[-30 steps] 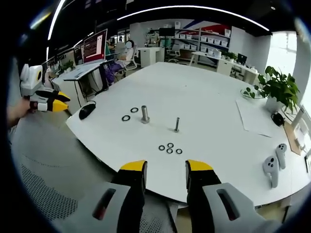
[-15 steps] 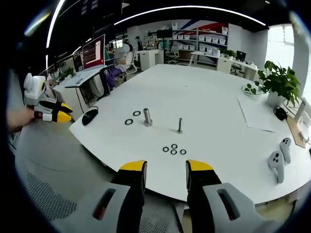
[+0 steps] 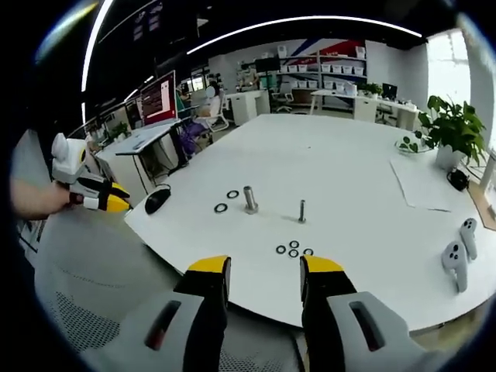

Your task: Place the washer onto the threaded stud by aligning its center hole with the stud, sliding it down to the base, and recovering from edge contact or off-axis alignment until the washer reaches the visible bottom stop.

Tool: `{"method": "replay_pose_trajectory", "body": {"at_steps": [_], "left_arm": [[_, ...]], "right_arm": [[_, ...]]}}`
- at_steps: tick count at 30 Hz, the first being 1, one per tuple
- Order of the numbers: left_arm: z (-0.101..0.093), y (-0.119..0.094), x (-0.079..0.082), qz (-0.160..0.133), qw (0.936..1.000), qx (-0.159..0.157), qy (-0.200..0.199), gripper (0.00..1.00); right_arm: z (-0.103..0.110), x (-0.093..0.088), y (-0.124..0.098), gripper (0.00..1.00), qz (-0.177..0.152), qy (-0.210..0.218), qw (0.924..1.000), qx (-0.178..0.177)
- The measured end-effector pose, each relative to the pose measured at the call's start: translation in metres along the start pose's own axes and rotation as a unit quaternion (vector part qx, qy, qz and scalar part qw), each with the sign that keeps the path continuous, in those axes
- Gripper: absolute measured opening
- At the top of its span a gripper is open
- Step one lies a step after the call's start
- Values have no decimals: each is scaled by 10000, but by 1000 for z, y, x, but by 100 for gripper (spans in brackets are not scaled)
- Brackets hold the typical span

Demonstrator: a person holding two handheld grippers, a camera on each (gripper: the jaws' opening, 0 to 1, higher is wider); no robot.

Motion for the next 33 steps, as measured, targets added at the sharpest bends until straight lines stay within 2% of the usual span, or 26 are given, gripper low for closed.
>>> {"method": "replay_pose_trajectory", "body": {"at_steps": [3,12,21,28,33], "left_arm": [[2,1,-2,60,10000,33,10,22],[2,0,0,-16,10000,57,-15,23],[-5,3,-3,154,9996,-94,203,24],[-7,3,-4,225,9993,-181,223,25],[-12,4,-4,321,9988,-335,140,29]], "right_arm": [[2,1,1,38,5,-25,10000,39],[0,-1,0,39,43,-5,10000,-7],[-6,-3,-2,41,66,84,9998,-156],[-8,-3,-3,42,47,163,9997,-183],[-9,-3,-3,43,30,205,9997,-151]]}}
Point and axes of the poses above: the point that each gripper's makers call its tool centre point, and the gripper's own axes: y roughly forward along the fingers, z roughly to its left, x roughly out of its top, the point moved 4 cm from there along -y, roughly backward along the fingers, and after that the axes turned 11 degrees about x, right-handed, at the moved point
